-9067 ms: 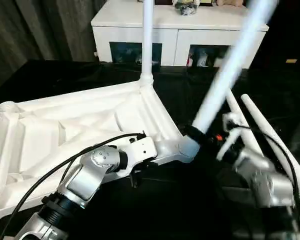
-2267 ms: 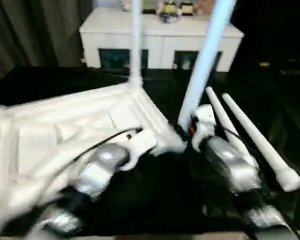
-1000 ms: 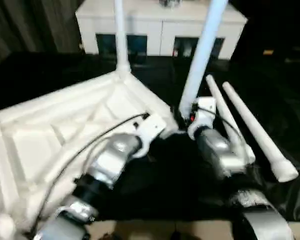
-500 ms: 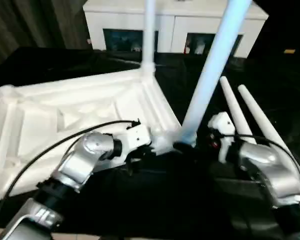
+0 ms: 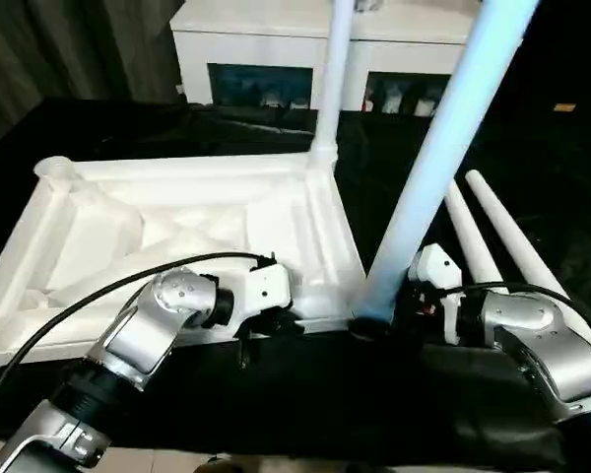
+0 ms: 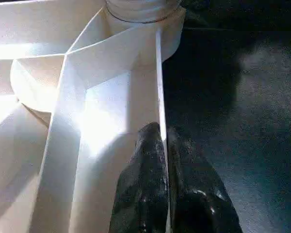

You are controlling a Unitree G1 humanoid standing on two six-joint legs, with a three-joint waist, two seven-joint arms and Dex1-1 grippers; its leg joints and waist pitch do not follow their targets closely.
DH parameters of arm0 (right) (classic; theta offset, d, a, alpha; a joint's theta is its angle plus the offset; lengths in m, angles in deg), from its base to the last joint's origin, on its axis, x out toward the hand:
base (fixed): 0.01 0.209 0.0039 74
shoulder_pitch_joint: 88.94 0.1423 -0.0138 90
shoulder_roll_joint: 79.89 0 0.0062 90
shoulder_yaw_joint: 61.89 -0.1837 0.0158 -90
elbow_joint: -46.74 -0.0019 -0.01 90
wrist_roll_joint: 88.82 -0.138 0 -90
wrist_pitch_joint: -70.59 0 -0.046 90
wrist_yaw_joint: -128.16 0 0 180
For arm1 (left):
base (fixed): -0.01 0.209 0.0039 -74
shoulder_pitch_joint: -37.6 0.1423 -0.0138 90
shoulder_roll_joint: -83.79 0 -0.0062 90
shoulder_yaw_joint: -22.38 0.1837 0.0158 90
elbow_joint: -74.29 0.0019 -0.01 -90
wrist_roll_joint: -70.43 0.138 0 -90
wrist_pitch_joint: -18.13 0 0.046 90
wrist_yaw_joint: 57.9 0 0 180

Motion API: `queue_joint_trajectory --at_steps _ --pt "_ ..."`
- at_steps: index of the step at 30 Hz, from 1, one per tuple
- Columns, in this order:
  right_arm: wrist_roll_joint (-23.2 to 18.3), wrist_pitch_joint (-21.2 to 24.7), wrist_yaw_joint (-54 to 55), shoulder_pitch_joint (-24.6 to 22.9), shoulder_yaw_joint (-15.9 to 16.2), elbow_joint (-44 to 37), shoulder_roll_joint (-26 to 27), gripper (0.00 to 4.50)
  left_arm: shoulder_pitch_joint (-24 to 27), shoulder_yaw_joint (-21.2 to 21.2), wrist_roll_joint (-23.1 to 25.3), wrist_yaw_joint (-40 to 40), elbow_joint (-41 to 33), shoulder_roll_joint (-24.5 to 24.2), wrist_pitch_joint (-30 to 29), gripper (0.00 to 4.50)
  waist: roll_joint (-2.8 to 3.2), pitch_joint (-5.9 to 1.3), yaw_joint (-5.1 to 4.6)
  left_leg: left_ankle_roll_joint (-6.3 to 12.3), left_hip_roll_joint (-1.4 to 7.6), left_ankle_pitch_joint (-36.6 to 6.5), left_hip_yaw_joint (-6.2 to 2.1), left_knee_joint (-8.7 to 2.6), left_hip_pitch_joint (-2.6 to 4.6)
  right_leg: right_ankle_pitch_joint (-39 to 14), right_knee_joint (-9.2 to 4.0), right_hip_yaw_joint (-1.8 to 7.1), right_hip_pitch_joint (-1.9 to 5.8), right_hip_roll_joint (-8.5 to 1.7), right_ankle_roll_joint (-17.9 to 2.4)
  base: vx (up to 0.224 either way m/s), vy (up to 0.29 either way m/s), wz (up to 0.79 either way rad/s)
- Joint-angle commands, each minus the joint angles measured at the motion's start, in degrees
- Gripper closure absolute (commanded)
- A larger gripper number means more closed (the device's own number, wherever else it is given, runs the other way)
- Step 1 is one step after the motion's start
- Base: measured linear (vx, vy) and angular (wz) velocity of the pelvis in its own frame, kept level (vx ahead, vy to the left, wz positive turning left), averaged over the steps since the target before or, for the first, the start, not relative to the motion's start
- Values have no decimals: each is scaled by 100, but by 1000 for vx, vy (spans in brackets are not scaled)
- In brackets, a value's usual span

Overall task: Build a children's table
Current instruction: Rotate leg to tighten

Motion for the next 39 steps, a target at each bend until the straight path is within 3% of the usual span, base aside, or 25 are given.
queue_joint_trajectory --at_steps 1,13,15,25,27,30,32,33,34,35,36,39 --pt "63 -51 -73 -16 58 51 -15 29 -64 45 -9 95 -134 15 186 450 -44 -394 -14 62 133 -1687 -49 -441 81 -1850 -408 176 246 -134 -973 0 0 0" --pt "57 -71 -230 0 26 219 -13 128 -84 37 28 65 -71 -2 236 450 -46 -448 6 269 116 -1167 -18 -367 61 -1005 -304 190 276 -112 -1254 0 0 0" --pt "38 -58 -221 8 8 229 26 159 -88 36 34 66 -58 -6 239 450 -51 -449 7 283 118 -1159 -16 -364 70 -1023 -304 189 274 -112 -1252 0 0 0" --pt "-51 12 430 62 -239 551 636 176 -16 -25 25 -51 -15 40 166 450 -62 -414 -44 39 109 -1682 -42 -409 71 -1941 -392 188 230 -117 -960 0 0 0" --pt "-55 85 746 54 -300 605 867 176 -24 -91 53 -280 44 153 55 450 -70 -412 -67 -8 104 -1744 -48 -419 75 -1975 -400 183 225 -103 -928 0 0 0" --pt "174 164 1565 112 -366 860 1356 176 -114 -246 135 -926 257 507 -216 450 -52 -404 -123 -117 91 -1913 -52 -421 85 -2159 -421 189 186 -98 -911 0 0 0" --pt "407 128 2154 213 -382 1129 1627 176 -195 -335 146 -1280 379 752 -463 450 -58 -406 -161 -173 91 -1953 -69 -436 75 -2266 -423 185 199 -96 -834 0 0 0" --pt "552 131 2732 336 -459 1425 1867 176 -268 -414 179 -1639 488 988 -677 450 -39 -400 -186 -194 76 -2089 -61 -423 96 -2432 -447 187 151 -95 -809 0 0 0" --pt "819 54 3704 570 -559 1965 2262 176 -395 -506 229 -2157 679 1370 -1008 450 -62 -399 -209 -246 71 -2112 -75 -419 99 -2561 -462 175 158 -99 -775 0 0 0" --pt "819 54 3704 570 -559 1965 2262 176 -395 -506 229 -2157 679 1370 -1008 450 -58 -399 -222 -264 62 -2115 -78 -423 95 -2616 -470 171 155 -103 -762 0 0 0" --pt "923 -153 4290 800 -618 2429 2577 176 -527 -533 349 -2620 950 1664 -1094 450 -45 -407 -230 -266 45 -2116 -92 -418 83 -2721 -488 160 173 -110 -682 0 0 0" --pt "927 -326 4869 1095 -702 2952 2937 176 -688 -534 538 -3167 1334 1971 -1097 450 -52 -408 -268 -168 20 -2258 -75 -399 121 -2815 -555 144 125 -80 -586 0 0 0"
